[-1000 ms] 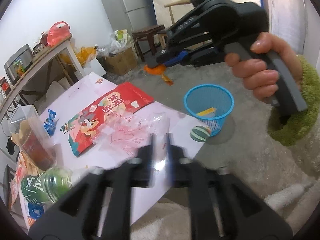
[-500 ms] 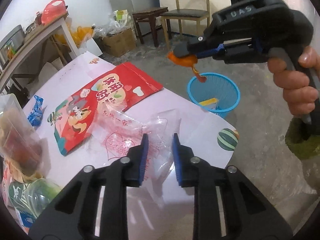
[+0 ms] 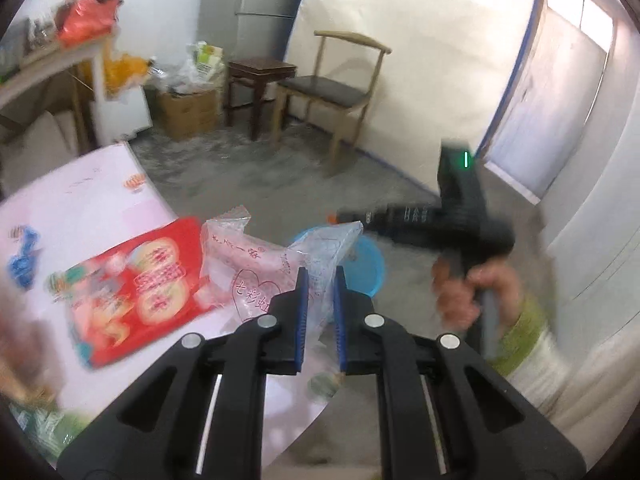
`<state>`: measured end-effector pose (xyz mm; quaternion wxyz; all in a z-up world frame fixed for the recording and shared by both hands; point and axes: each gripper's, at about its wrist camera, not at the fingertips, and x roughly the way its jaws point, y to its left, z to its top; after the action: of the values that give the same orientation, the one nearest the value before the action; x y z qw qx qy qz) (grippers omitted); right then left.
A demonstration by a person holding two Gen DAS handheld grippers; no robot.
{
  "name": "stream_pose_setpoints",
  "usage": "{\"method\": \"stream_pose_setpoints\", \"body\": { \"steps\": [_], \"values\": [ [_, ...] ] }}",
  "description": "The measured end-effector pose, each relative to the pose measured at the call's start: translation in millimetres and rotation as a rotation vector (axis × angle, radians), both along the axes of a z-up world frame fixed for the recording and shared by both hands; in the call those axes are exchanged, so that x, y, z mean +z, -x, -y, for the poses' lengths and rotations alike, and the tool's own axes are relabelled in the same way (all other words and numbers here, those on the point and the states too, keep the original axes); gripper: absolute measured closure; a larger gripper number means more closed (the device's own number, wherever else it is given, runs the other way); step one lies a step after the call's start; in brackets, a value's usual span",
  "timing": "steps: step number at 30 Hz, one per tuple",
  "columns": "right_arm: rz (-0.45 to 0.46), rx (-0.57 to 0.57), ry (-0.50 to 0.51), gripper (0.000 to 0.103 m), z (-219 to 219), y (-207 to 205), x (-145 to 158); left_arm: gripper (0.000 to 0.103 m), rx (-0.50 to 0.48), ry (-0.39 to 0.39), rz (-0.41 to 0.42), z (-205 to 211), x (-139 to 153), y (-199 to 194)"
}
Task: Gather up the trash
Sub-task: 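Carry the bag and orange piece to the blue basket and open both grippers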
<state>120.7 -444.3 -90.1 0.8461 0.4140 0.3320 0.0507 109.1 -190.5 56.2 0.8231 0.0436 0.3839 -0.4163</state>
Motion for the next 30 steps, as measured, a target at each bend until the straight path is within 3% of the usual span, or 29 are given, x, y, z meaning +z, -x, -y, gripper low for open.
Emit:
{"method": "stream_pose_setpoints", "body": {
  "steps": [2, 5, 11, 15, 20, 21, 23, 27, 30],
  "values": [
    [-0.031, -0.082, 0.014, 0.092, 21, 9, -8, 0.092, -0.037, 0.061, -0.112, 26, -1, -29],
    [-0.11, -0.193, 0.055, 0.092, 47, 16, -29, 0.092, -0.066, 0.137, -0.345, 69, -20, -74],
    [-0.252, -0.342, -0.013, 0.092, 95, 19, -92, 0.091, -0.024, -0.013, -0.536, 156, -102, -131],
    [-0.296, -0.405, -0.034, 0.091, 119, 17, -118, 0.09, -0.009, -0.042, -0.647, 195, -149, -150],
    [-0.309, -0.427, -0.048, 0.088, 139, 6, -132, 0.08, -0.005, -0.036, -0.664, 227, -177, -165],
    [-0.313, -0.436, -0.05, 0.082, 144, 4, -134, 0.07, 0.003, -0.026, -0.681, 231, -182, -169],
    [-0.317, -0.463, -0.068, 0.069, 153, 5, -140, 0.063, 0.015, -0.028, -0.694, 237, -186, -172],
    [-0.316, -0.487, -0.073, 0.061, 162, 6, -146, 0.061, -0.017, 0.031, -0.722, 238, -181, -169],
    [-0.318, -0.497, -0.085, 0.061, 162, 10, -150, 0.06, -0.048, 0.054, -0.697, 238, -167, -162]
  ]
}}
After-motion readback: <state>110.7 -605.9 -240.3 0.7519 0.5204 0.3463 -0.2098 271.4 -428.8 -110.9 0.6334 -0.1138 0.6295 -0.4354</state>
